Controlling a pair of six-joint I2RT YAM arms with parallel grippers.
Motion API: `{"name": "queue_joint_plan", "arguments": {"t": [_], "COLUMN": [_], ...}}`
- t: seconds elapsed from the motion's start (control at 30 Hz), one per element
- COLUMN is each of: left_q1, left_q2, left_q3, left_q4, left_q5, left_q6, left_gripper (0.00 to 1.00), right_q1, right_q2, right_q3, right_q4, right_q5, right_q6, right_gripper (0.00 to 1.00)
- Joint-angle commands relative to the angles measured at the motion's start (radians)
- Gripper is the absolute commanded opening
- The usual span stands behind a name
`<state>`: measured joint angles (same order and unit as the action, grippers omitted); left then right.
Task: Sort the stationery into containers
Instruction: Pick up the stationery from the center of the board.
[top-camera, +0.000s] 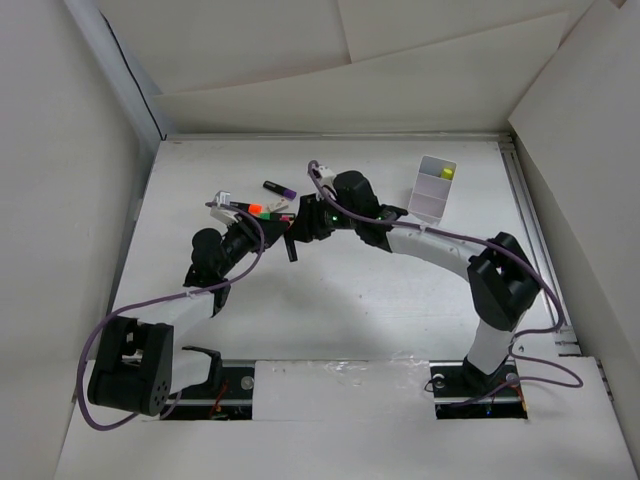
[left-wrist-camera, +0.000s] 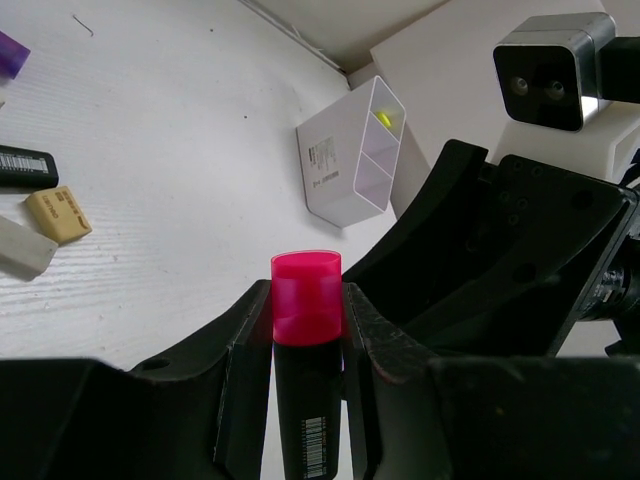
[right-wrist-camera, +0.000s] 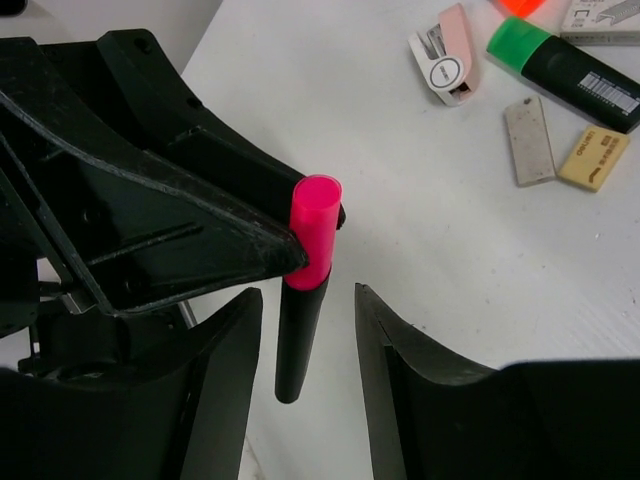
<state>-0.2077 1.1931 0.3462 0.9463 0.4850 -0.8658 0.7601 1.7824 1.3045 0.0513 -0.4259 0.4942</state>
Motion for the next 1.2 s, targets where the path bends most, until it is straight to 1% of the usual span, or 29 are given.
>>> {"name": "queue_joint_plan", "arguments": {"t": [0.0,0.07,0.1,0.2,0.23,0.33,0.43,0.47,0.53,0.57,0.6,0.7,0.73,0.77,0.83,0.97,1.07,1.17], "left_q1": [0.001,0.001,0.001,0.001,0.001,0.001,0.001,0.001,0.001,0.001,0.001,0.001,0.001,0.001,0.001,0.001,0.001,0.001], "left_q2": [-0.017,-0.017,-0.017,-0.017,-0.017,-0.017,-0.017,-0.017,-0.017,-0.017,-0.017,-0.047,-0.056,-0.070,-0.085,-0.110,-0.119,-0.130], "left_q3": [-0.006,-0.016,-0.016,-0.016,-0.016,-0.016,-0.016,-0.016,-0.016,-0.016,-0.006,-0.006,-0.006,0.005,0.014,0.014,0.024,0.024], "left_q4": [0.084,0.085,0.085,0.085,0.085,0.085,0.085,0.085,0.085,0.060,0.046,0.014,0.014,-0.004,-0.050,-0.079,-0.116,-0.135], "left_q5": [0.032,0.032,0.032,0.041,0.041,0.041,0.041,0.041,0.041,0.041,0.041,0.021,-0.002,-0.002,-0.023,-0.034,-0.055,-0.074], "left_q6": [-0.009,-0.009,-0.009,-0.009,-0.009,-0.009,-0.009,-0.018,-0.018,-0.009,-0.009,0.001,0.013,0.013,0.036,0.047,0.056,0.068], "left_gripper": [0.00,0.00,0.00,0.00,0.00,0.00,0.00,0.02,0.10,0.16,0.26,0.40,0.49,0.52,0.58,0.63,0.63,0.63], "right_q1": [0.013,0.022,0.022,0.022,0.022,0.022,0.022,0.022,0.022,0.022,0.022,0.010,0.010,0.001,-0.019,-0.041,-0.087,-0.178], "right_q2": [0.020,0.020,0.031,0.040,0.040,0.040,0.040,0.040,0.040,0.040,0.031,0.020,0.020,0.009,-0.001,-0.021,-0.063,-0.130], "right_q3": [0.059,0.059,0.071,0.082,0.082,0.082,0.082,0.082,0.082,0.073,0.073,0.061,0.050,0.050,0.041,0.019,-0.002,-0.037], "right_q4": [0.018,0.018,0.018,0.018,0.018,0.018,0.018,0.018,0.018,0.018,0.018,0.018,0.018,0.018,0.018,0.018,0.018,0.009], "right_q5": [-0.019,-0.019,-0.019,-0.019,-0.019,-0.010,0.001,0.001,0.010,0.010,0.019,0.029,0.029,0.029,0.029,0.038,0.050,0.094], "right_q6": [-0.005,-0.005,-0.005,0.004,0.004,0.004,0.004,0.004,0.004,0.004,0.004,0.004,0.004,0.004,0.004,0.004,0.004,-0.014], "right_gripper": [0.48,0.44,0.41,0.35,0.26,0.14,0.10,0.07,0.06,0.06,0.05,0.05,0.05,0.05,0.03,0.03,0.02,0.02]}}
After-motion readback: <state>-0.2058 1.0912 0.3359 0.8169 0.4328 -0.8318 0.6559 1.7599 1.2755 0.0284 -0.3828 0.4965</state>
